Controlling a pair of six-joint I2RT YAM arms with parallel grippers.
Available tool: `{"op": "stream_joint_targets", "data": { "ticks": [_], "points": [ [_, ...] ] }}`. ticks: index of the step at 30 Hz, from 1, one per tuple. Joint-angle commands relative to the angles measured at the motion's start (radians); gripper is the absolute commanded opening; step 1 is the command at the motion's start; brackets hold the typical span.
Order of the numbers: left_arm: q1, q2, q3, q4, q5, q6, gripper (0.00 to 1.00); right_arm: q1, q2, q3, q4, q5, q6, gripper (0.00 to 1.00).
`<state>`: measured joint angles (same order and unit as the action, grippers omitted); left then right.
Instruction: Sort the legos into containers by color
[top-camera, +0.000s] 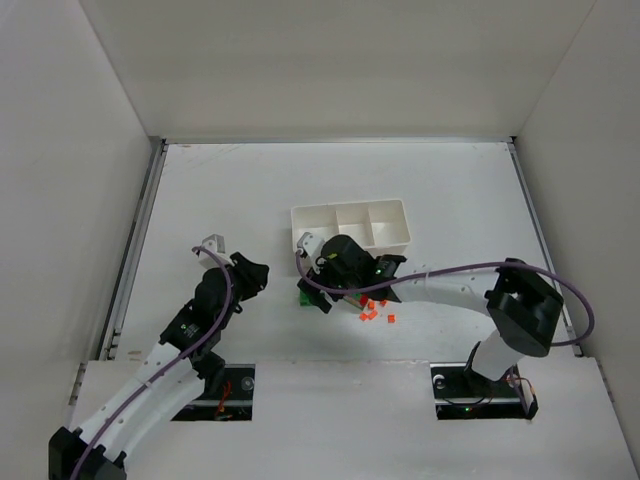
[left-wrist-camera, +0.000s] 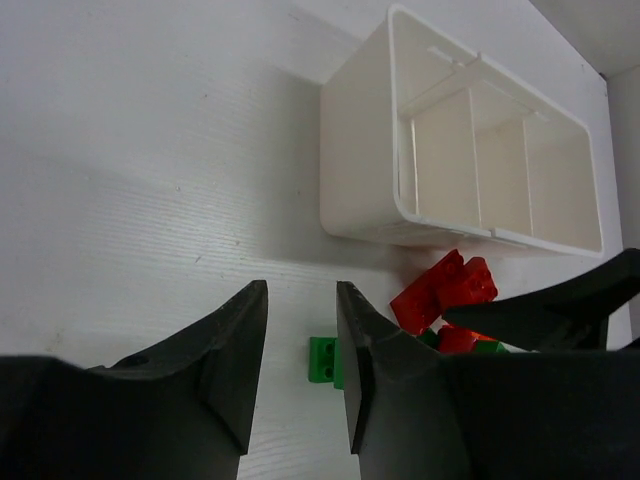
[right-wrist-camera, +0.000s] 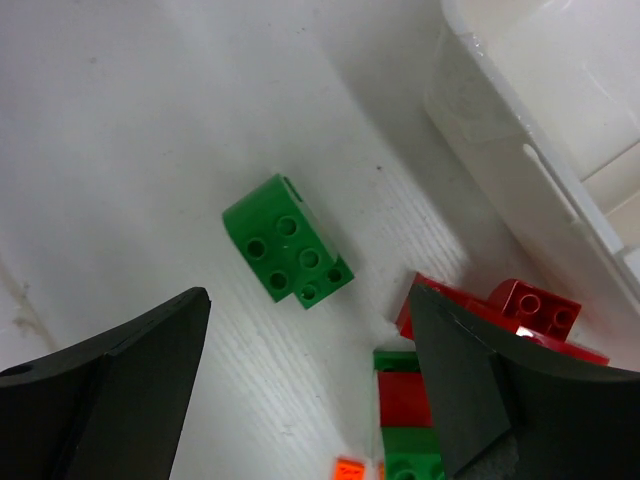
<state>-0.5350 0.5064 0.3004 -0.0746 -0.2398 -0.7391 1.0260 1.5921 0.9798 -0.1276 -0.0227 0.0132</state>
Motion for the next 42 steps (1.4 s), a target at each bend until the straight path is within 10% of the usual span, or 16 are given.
{"op": "stream_joint_targets", "data": {
  "ticks": [1,29,42],
  "points": [
    [0.014,-0.020,-0.021,0.039,0.023,-0.016,0.34,-0.008,0.038,0.082,-0.067,-0.057,-0.078,0.87],
    [0.200,-0.011,-0.061,0.052,0.183,-0.046,0.41,0.022,0.218,0.184,-0.061,-0.065,-0.136,0.74],
    [0.198,-0.002,-0.061,0.064,0.183,-0.049,0.42,0.022,0.145,0.134,0.040,-0.051,-0.050,0.23]
  ]
}}
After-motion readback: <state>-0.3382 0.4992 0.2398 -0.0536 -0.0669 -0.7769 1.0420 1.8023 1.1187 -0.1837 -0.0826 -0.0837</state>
